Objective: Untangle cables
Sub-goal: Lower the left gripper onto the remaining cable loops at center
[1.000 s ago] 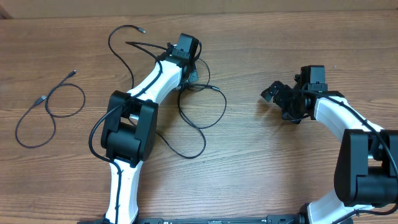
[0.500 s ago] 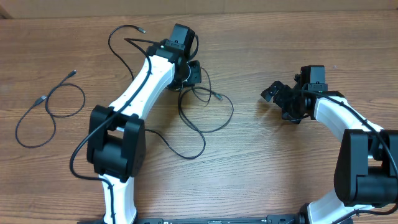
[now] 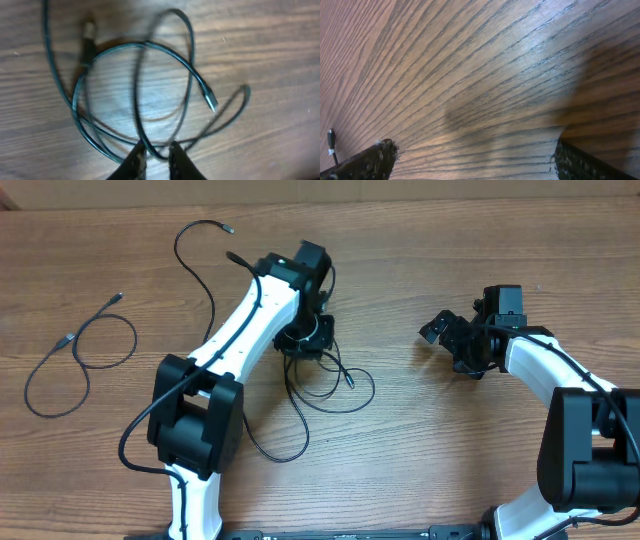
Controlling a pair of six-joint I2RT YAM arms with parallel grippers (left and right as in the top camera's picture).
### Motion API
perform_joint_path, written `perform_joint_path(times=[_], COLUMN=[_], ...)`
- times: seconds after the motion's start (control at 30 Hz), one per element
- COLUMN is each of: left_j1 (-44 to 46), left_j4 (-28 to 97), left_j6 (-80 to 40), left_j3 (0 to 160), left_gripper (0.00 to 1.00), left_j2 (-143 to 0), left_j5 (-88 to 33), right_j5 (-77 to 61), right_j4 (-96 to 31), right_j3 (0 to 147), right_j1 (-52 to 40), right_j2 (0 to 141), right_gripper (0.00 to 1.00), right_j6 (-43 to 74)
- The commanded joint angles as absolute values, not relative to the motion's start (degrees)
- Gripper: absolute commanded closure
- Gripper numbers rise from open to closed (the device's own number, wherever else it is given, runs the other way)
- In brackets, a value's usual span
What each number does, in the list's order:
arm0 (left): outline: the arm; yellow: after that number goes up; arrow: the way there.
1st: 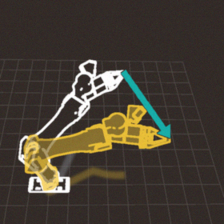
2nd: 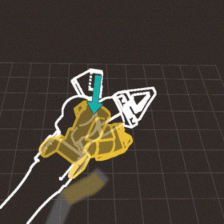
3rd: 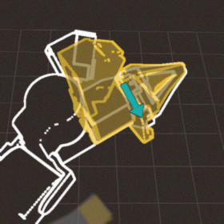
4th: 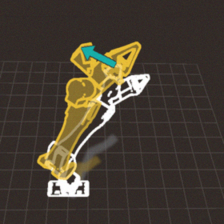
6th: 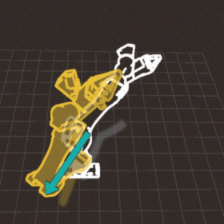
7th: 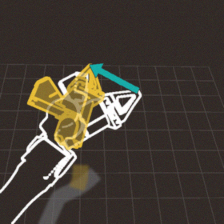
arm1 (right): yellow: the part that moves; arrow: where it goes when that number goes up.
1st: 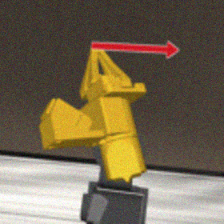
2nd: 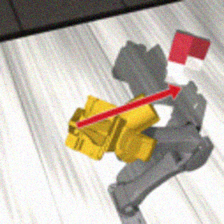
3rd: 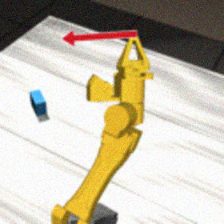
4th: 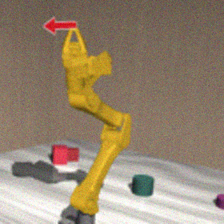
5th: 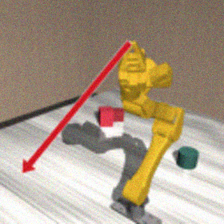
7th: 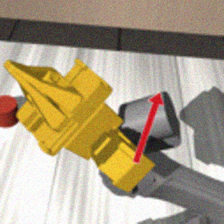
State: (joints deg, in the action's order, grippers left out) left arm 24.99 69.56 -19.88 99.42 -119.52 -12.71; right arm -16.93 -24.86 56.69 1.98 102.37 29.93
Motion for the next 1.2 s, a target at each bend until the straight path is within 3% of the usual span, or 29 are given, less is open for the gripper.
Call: perform_joint_path(times=[0.0,0.03,0.17,0.27,0.37,0.87,1.17], left_j1=[24.86,24.8,24.91,25.61,26.81,33.54,34.09], left_j4=[70.74,71.16,72.23,72.23,72.2,70.72,64.29], left_j6=[-17.74,-17.74,-12.93,-11.44,-10.87,-8.58,-3.75], left_j3=[99.15,99.15,99.15,99.15,99.13,98.02,90.67], left_gripper=[0.75,0.68,0.56,0.39,0.28,0.23,0.28], left_j2=[-119.24,-119.24,-119.24,-119.24,-119.24,-119.26,-119.26], left_j5=[-14.2,-15.14,-22.44,-23.64,-23.51,-18.83,-21.58], right_j5=[-13.3,-13.3,-13.3,-13.3,-13.3,-13.3,-13.3], right_j4=[-25.63,-25.63,-25.63,-25.63,-25.63,-25.63,-25.63], right_j3=[55.59,55.61,55.61,55.59,55.61,55.61,55.61], right_j1=[2.44,2.44,2.44,2.44,2.44,2.44,2.44], right_j2=[103.98,103.98,103.98,103.98,103.98,103.98,103.98], right_gripper=[0.0,0.0,0.0,0.0,0.0,0.0,0.0], right_j6=[29.5,29.5,29.5,29.52,29.5,29.5,29.5])
